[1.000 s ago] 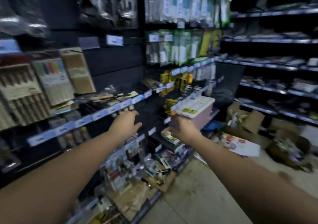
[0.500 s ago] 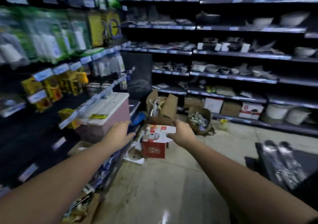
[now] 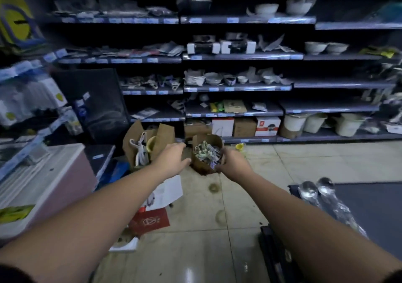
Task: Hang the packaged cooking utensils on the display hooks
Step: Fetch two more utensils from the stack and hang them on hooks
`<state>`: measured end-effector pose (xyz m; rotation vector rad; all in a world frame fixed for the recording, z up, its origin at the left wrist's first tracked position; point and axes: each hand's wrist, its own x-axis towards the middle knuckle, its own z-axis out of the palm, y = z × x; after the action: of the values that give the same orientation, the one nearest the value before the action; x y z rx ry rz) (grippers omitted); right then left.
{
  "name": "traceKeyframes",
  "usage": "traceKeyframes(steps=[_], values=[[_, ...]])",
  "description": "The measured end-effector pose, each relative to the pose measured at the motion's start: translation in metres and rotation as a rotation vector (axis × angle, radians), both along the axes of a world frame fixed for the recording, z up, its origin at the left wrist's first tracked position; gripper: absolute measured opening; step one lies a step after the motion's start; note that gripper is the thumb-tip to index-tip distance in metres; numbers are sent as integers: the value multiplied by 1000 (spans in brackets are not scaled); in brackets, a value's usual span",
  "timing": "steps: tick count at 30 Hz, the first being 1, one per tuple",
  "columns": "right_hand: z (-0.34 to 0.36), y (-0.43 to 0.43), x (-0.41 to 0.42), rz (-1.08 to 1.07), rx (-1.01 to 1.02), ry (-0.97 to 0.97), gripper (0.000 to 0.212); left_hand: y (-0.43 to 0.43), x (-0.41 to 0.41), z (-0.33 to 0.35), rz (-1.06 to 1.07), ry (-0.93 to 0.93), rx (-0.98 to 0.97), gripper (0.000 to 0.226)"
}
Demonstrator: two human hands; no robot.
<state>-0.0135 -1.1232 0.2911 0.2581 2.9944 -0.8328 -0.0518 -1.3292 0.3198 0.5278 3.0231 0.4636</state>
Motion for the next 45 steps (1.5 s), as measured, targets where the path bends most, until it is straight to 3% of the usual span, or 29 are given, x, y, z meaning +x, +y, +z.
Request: traceKeyframes(steps=[4, 9, 23, 35, 40, 45], values=[[-2, 56, -69, -141, 8, -20, 59, 73, -102, -3, -141, -3, -35, 51], [-12, 147, -126, -333, -15, -52, 69, 187, -197, -15, -335, -38, -37, 52], [-34, 490, -191, -853, -81, -18, 71, 582, -336, -41, -846, -41, -131, 59], [-97, 623, -122, -1520, -241, -53, 66, 847, -296, -103, -1459, -67, -192, 59], [-122, 599, -85, -1896, -296, -62, 67, 898, -232, -143, -1835, -102, -254, 54], [-143, 532, -62, -2218, -399, -47, 68, 881, -165, -183, -2162, -183, -375, 62]])
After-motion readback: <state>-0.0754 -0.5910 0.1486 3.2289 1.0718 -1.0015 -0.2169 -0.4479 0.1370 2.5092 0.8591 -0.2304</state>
